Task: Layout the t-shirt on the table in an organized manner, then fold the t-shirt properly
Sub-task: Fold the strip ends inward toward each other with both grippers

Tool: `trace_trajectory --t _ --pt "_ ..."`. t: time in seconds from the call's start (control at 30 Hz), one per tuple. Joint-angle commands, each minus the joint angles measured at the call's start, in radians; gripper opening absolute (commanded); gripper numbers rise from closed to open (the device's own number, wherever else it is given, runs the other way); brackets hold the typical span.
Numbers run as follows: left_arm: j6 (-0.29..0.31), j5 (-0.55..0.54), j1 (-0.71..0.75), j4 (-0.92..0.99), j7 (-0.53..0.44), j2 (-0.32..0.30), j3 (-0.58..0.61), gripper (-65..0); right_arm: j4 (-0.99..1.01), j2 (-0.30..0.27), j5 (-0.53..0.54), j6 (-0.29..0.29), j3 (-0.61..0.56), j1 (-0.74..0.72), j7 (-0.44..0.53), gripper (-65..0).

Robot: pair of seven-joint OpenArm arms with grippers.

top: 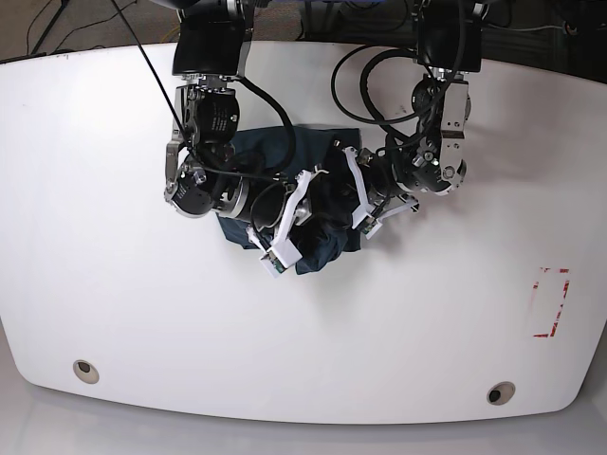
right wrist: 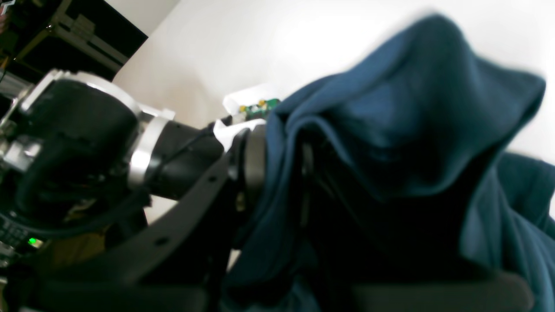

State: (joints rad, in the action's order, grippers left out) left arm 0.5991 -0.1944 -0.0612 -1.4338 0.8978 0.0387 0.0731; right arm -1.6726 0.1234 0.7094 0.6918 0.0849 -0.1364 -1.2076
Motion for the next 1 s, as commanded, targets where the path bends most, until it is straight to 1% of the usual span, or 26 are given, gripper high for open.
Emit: trace_trajectory --t 0.0,0.23,0.3,0.4,0.5,0.53,0.6,0.67,0.73,0.8,0.97 --pt "0.003 0.017 -0.006 -0.005 0.027 0.002 0.004 -61.1 -0.001 0.005 0.023 0.006 0.000 -0.022 0.030 -54.9" --pt "0.003 0.016 -0.006 -0.005 0.027 0.002 0.004 -61.1 0.004 0.003 0.023 0.006 0.000 -0.019 0.064 -54.7" --pt "0.003 0.016 -0.007 -0.005 0.027 0.002 0.004 -61.1 0.004 0.003 0.023 0.006 0.002 -0.019 0.064 -53.6" --pt "0.003 0.016 -0.007 -0.006 0.027 0.002 0.004 -61.1 0.004 0.002 0.023 0.006 0.003 -0.019 0.064 -45.7" --pt "0.003 0.016 -0.007 -0.006 0.027 0.002 0.003 -61.0 0.004 0.002 0.023 0.006 0.003 -0.019 0.065 -33.3" --pt "0.003 0.016 -0.007 -0.006 0.027 0.002 0.003 -61.0 0.004 0.002 0.023 0.006 0.003 -0.019 0.065 -30.4" --pt "0.003 0.016 -0.007 -0.006 0.027 0.002 0.000 -60.8 0.004 0.002 0.023 0.006 0.005 -0.018 0.065 -22.4" --pt "0.003 0.016 -0.007 -0.008 0.027 0.002 0.000 -60.8 0.004 0.002 0.023 0.006 0.005 -0.018 0.065 -16.2" --pt "0.003 0.016 -0.007 -0.011 0.027 0.002 -0.002 -60.7 0.004 0.002 0.023 0.006 0.005 -0.018 0.065 -11.9" --pt "0.003 0.016 -0.007 -0.012 0.027 0.002 -0.002 -60.7 0.004 0.002 0.023 0.006 0.005 -0.018 0.065 -10.3" --pt "0.003 0.014 -0.009 -0.012 0.027 0.002 -0.003 -60.6 0.002 0.002 0.023 0.006 0.002 -0.018 0.065 -10.6"
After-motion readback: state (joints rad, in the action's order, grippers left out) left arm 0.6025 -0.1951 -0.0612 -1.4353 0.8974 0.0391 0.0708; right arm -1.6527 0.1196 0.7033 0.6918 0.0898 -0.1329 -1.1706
